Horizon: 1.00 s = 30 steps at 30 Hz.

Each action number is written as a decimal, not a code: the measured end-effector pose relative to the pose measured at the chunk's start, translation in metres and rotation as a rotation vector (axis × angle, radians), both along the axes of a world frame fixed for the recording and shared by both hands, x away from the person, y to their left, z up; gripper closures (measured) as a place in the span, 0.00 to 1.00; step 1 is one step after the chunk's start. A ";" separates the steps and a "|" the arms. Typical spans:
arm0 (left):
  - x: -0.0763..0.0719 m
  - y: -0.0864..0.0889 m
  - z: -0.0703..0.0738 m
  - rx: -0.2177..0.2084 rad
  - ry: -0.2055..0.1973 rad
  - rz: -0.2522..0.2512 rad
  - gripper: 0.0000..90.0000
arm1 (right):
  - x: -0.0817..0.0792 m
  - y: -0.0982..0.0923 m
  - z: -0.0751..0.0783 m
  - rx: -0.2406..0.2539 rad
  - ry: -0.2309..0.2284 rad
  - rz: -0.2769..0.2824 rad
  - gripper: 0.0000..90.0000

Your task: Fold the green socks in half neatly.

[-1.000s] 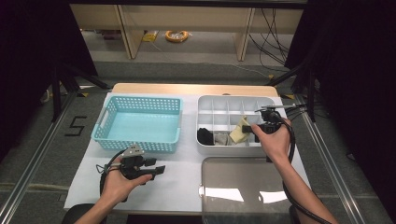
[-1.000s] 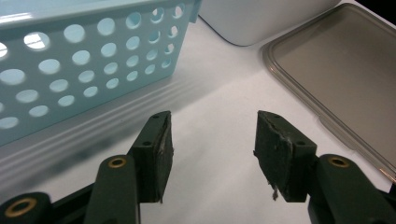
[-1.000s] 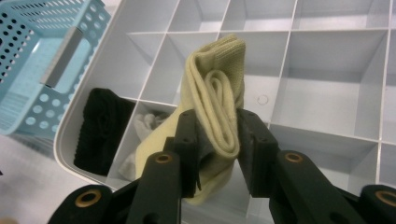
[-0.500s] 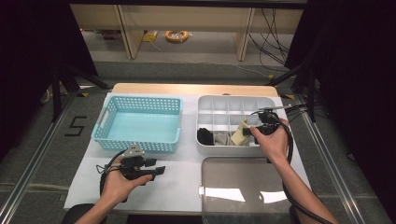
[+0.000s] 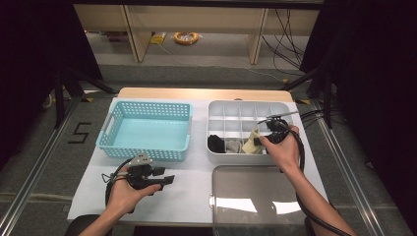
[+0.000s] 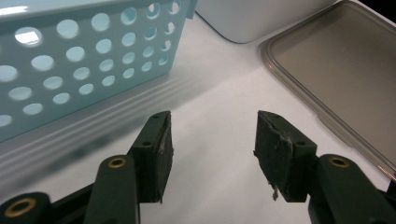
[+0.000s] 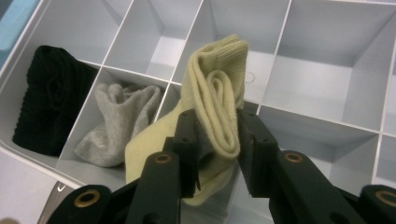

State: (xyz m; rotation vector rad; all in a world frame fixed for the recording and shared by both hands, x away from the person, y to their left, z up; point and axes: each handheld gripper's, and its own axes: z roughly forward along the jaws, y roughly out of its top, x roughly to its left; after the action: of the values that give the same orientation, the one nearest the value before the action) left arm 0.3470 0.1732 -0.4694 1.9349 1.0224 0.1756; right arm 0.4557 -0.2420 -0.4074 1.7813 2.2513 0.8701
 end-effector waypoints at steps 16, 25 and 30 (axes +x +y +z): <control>0.000 -0.001 -0.001 0.000 0.018 -0.011 0.51 | 0.004 0.010 -0.005 -0.103 0.024 0.044 0.79; 0.000 -0.001 -0.001 0.001 0.016 -0.012 0.51 | 0.005 0.015 -0.006 -0.129 0.043 0.057 0.79; 0.000 -0.002 -0.001 0.006 0.016 -0.019 0.50 | 0.004 0.018 -0.006 -0.137 0.064 0.060 0.79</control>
State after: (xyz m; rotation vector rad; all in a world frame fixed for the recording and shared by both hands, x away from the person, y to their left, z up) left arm 0.3471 0.1716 -0.4705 1.9540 1.0153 0.1528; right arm 0.4598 -0.2241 -0.4136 1.7134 2.3528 0.6598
